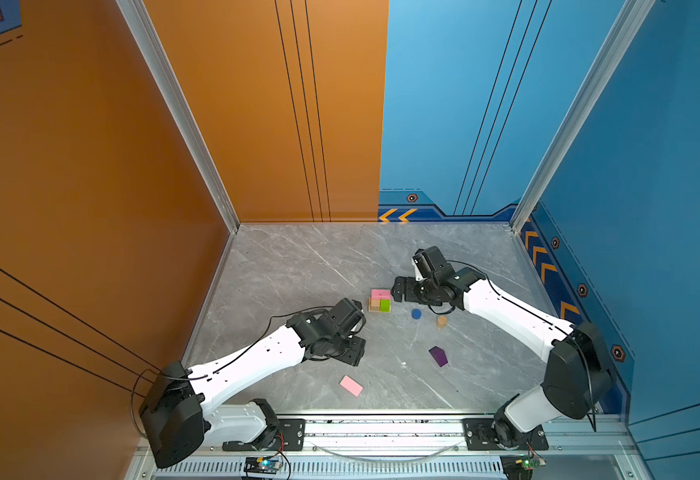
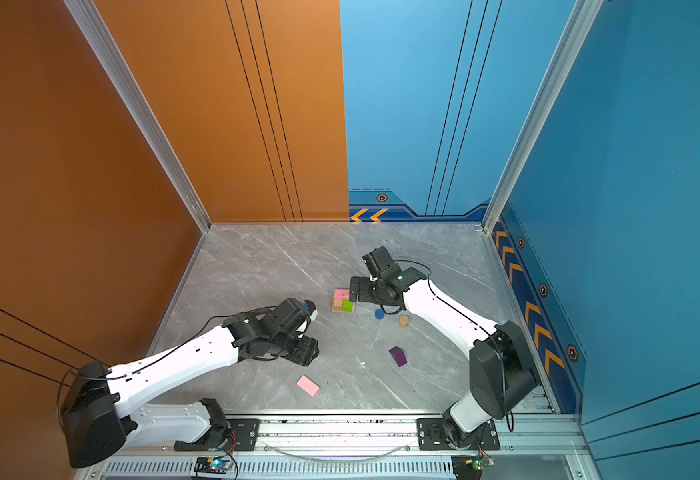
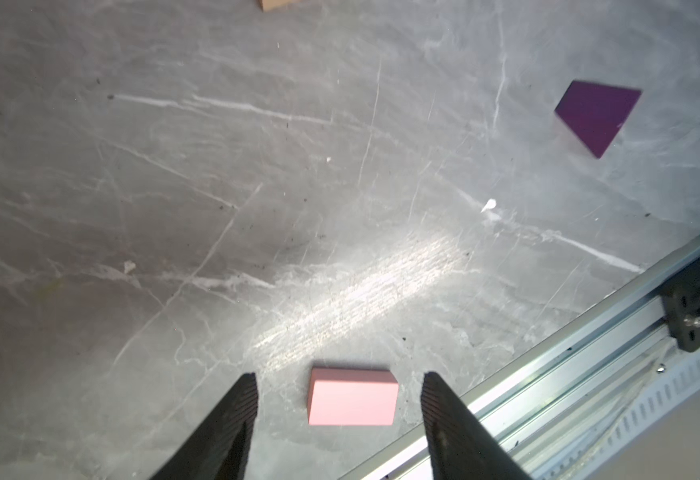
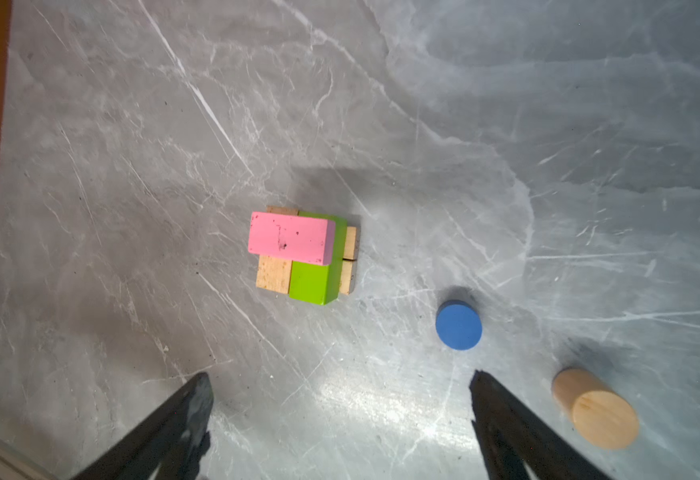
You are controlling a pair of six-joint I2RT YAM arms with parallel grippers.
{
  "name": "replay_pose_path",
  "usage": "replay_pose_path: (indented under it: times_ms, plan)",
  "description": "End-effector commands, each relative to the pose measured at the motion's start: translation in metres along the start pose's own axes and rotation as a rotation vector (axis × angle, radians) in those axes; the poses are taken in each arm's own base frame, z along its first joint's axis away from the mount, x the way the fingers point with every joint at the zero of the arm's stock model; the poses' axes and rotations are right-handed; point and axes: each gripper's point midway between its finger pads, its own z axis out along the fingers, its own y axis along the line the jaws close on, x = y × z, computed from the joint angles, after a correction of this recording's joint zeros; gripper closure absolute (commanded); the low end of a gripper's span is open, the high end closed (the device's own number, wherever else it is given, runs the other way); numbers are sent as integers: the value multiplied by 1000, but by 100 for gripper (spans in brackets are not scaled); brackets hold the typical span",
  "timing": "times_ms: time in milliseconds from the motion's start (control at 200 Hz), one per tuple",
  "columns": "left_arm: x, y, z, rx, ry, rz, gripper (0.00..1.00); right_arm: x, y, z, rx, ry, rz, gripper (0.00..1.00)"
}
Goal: Build the wood block tower
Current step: 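Move the left gripper over the light pink block nearest the robot and lower it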
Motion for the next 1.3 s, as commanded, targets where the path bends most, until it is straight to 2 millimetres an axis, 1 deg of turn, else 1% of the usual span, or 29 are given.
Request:
replay_pose_path:
  times_ms: [0,190,380,591,786,866,1001,1166,1297]
  plan:
    - [18,11,3,-110,56,-18,35,-9,3,-10,-80,-76,-1,2]
    - [33,0,12,-138,81,-13,35,-5,-6,-17,-97,-110,12,1]
    - [54,-10,23,-160,130,5,34,-2,-11,-18,-105,-116,29,1]
    - [72,-10,32,-196,161,-8,31,2,-12,-17,-127,-121,47,1]
    - [79,-4,34,-227,152,-28,26,6,-13,-13,-131,-107,57,2]
    - [81,-2,36,-235,154,-32,22,8,-12,-11,-139,-99,57,2]
    - [80,-5,41,-214,144,-41,15,10,-13,-8,-143,-90,62,3]
    - [83,-3,46,-213,146,-49,15,10,-12,-8,-148,-89,64,3]
    - [82,-5,51,-196,141,-53,15,11,-12,-6,-151,-84,66,3]
